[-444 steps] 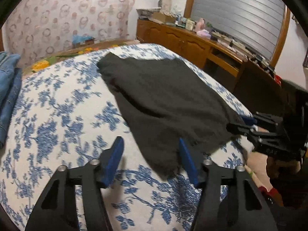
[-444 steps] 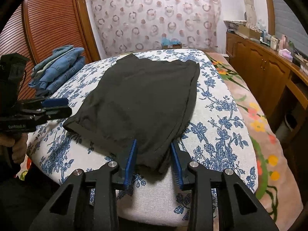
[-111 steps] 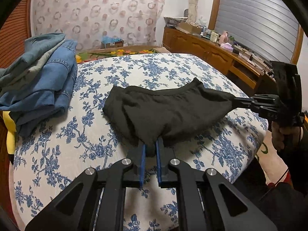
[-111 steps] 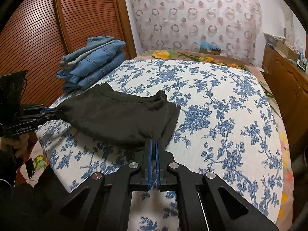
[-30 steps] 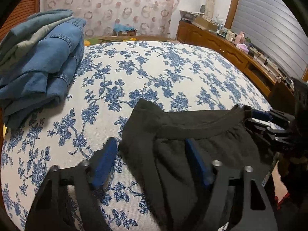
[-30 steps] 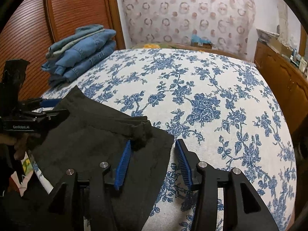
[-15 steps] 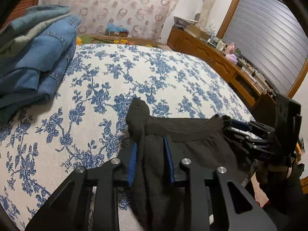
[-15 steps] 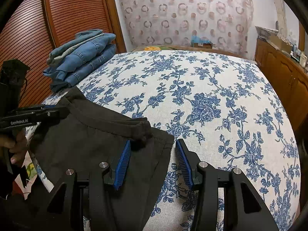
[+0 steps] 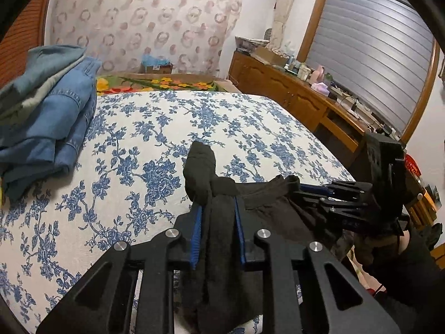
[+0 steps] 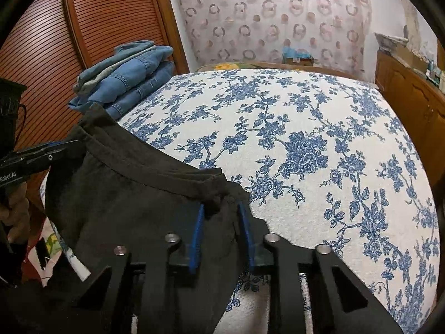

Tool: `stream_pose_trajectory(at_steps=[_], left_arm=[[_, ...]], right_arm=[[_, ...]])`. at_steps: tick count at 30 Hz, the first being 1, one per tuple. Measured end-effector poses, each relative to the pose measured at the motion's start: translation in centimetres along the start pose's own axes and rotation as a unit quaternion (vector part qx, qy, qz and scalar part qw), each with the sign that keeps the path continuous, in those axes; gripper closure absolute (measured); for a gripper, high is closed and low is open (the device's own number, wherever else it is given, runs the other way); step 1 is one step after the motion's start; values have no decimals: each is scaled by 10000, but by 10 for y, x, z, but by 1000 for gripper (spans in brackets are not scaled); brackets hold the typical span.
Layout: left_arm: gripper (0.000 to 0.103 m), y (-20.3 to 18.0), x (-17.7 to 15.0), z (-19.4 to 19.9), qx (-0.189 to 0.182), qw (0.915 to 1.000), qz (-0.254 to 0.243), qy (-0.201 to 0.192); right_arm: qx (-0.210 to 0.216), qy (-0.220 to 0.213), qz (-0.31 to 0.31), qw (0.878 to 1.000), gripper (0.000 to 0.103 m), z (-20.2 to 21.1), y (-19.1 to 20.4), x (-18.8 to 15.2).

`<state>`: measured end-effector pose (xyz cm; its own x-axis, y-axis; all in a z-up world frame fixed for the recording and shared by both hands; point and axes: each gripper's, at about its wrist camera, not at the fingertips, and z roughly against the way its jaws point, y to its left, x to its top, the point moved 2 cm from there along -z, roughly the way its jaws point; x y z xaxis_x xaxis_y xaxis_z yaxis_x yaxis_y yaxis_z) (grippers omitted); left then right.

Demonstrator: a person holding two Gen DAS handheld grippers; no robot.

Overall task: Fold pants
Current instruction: 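Grasp the folded black bundle with the left tool while the right tool grasps beside it, then lift the bundle with both tools and carry it toward the jeans stack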

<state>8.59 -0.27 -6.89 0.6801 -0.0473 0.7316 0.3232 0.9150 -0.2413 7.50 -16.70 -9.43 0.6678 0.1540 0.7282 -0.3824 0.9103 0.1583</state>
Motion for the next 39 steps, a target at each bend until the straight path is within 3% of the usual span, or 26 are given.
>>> stream_pose_trajectory(at_steps=[2,5,24,39], left_arm=[[81,-4,0,2,19,10000,-48,-26],[81,-6,0,6,-17,10000,-67,-65],[83,-21,24,42,-22,9972,-282,-688],[83,-24,47,67,116,9927,-442,-1115]], right_arm=[[112,5,-86,9999,90,1,-2,0],[163,-79,-216,9996,92,4,-4,-2],[52,-1172,137,9930,93,70,24,9],[-11,-1560,511,9864,93,95,34,30]])
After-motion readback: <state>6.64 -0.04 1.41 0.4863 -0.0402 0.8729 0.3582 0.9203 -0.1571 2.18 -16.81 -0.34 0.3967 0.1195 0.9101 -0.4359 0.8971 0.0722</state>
